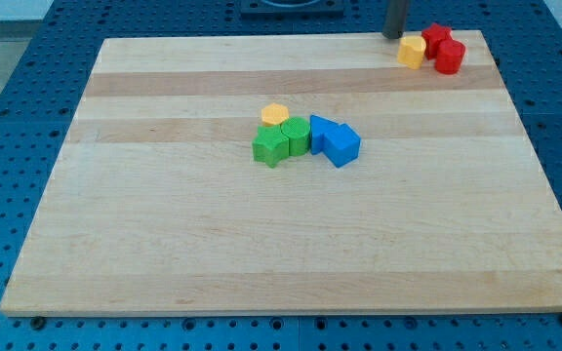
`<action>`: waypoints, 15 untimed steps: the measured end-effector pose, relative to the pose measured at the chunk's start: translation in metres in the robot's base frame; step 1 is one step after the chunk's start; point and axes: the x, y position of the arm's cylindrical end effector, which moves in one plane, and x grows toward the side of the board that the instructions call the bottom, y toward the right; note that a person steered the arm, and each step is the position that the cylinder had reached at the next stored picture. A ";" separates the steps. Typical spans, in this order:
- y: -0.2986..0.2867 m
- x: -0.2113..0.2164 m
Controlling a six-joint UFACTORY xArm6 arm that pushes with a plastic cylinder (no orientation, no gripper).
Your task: Push the red star diagonally right above the red circle
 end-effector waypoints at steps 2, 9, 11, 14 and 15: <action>0.018 0.000; 0.072 0.000; 0.087 0.000; 0.102 0.002; 0.102 0.007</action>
